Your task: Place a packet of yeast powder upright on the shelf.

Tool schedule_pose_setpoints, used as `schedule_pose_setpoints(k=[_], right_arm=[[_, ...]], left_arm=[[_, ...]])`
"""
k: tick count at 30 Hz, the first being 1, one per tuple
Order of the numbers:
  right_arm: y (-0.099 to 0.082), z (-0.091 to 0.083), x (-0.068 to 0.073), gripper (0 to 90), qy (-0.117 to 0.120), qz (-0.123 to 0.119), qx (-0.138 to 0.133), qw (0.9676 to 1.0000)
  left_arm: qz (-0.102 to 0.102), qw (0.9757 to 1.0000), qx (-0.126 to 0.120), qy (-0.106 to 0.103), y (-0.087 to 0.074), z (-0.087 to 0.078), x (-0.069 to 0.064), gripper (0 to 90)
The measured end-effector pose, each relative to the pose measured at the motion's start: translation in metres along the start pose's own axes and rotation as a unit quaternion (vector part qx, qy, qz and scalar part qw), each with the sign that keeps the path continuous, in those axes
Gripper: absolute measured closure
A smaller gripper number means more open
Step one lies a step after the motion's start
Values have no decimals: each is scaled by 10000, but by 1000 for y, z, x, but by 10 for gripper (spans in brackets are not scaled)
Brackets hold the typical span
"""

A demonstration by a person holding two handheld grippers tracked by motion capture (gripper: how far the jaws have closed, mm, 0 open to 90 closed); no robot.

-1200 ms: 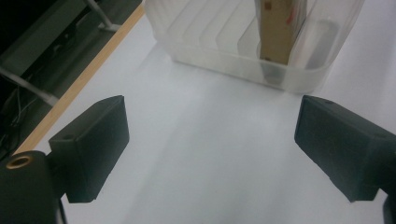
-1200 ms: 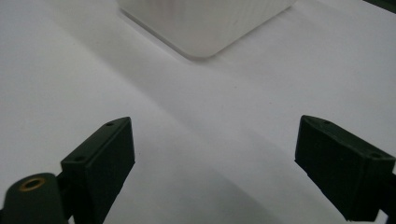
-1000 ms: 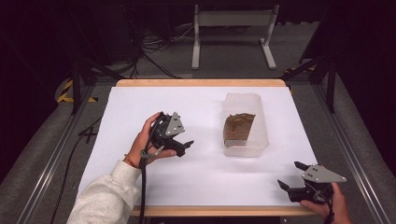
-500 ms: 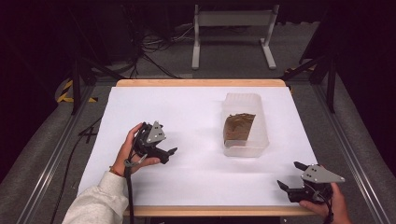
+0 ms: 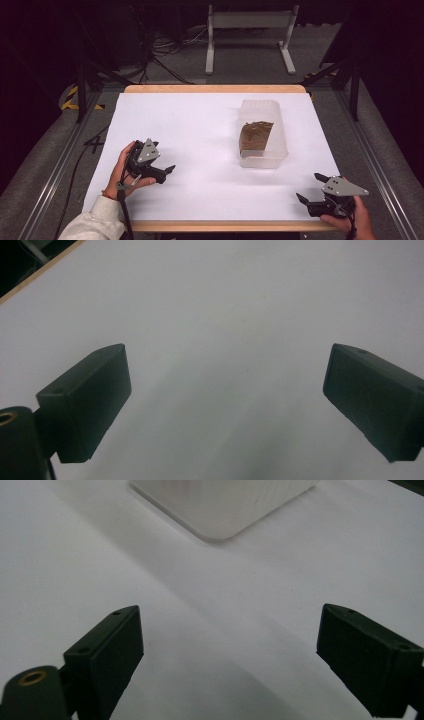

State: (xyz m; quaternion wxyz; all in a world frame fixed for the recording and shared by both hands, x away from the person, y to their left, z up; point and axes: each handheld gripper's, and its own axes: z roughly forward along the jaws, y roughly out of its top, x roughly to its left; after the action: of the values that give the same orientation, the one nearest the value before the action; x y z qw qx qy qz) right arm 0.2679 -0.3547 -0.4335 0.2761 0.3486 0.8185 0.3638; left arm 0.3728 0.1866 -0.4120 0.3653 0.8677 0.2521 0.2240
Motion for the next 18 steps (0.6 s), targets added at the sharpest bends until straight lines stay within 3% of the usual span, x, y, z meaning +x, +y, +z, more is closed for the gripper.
schedule_pose_setpoints(k=[10, 15, 17, 18], right_arm=[[1, 1, 0, 117, -1, -5, -6, 10000], [2, 1, 0, 117, 11, -17, -13, 10000], [3, 2, 0, 117, 7, -39, -31, 10000], [3, 2, 0, 117, 7, -39, -31, 10000]], left_arm=[[-233, 9996, 6, 157, -33, -16, 4, 60], [-512, 9983, -28, 292, -56, -30, 4, 60], [-717, 9967, -178, 334, -66, -39, 5, 64], [-717, 9967, -178, 334, -66, -39, 5, 64]])
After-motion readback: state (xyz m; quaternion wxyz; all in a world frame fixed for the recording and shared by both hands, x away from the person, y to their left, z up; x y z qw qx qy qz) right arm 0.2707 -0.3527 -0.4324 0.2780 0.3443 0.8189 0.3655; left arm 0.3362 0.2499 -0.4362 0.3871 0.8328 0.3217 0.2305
